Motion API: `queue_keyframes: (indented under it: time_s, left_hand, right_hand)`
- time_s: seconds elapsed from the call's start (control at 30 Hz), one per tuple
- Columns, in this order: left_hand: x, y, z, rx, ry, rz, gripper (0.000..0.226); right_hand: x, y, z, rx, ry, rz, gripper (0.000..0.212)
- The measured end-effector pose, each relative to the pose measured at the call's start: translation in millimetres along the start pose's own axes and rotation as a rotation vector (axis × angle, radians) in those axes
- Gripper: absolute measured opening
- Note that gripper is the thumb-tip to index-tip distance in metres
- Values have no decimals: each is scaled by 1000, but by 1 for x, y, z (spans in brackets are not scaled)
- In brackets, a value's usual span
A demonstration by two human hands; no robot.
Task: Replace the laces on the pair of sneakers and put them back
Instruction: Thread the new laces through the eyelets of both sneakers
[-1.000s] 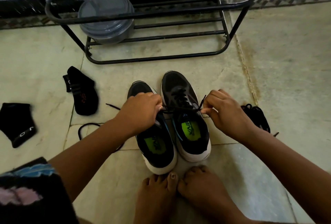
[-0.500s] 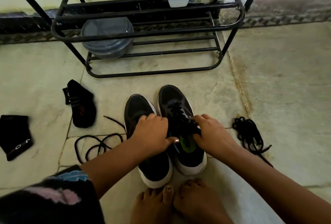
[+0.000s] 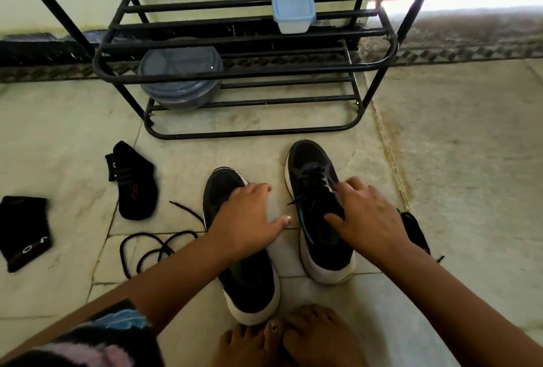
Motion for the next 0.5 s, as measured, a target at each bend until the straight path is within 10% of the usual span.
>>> queue_keyframes:
  time_s: [0.1, 0.23, 0.37, 0.5]
  left_hand:
    - [20, 19, 44, -126, 254, 45, 80]
    - [47, 7, 65, -206, 295, 343, 38]
    - [42, 2, 70, -145, 182, 166, 11]
    - [27, 3, 70, 6, 85, 27, 32]
  right_hand:
    - [10, 23, 51, -153, 231, -165, 42]
    - [16, -18, 112, -235, 432, 160, 50]
    - [10, -38, 116, -278, 401, 196, 49]
    - [-9, -27, 98, -261, 295, 99, 48]
Point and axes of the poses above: each hand's wrist, its own x-axis away from the middle knuckle, its own y-axis out of the back of the hand, z = x × y, the point moved 6 cm from there along -x, towards the middle knuckle, and after that the axes turned 12 degrees about x, right-handed, at the moved point
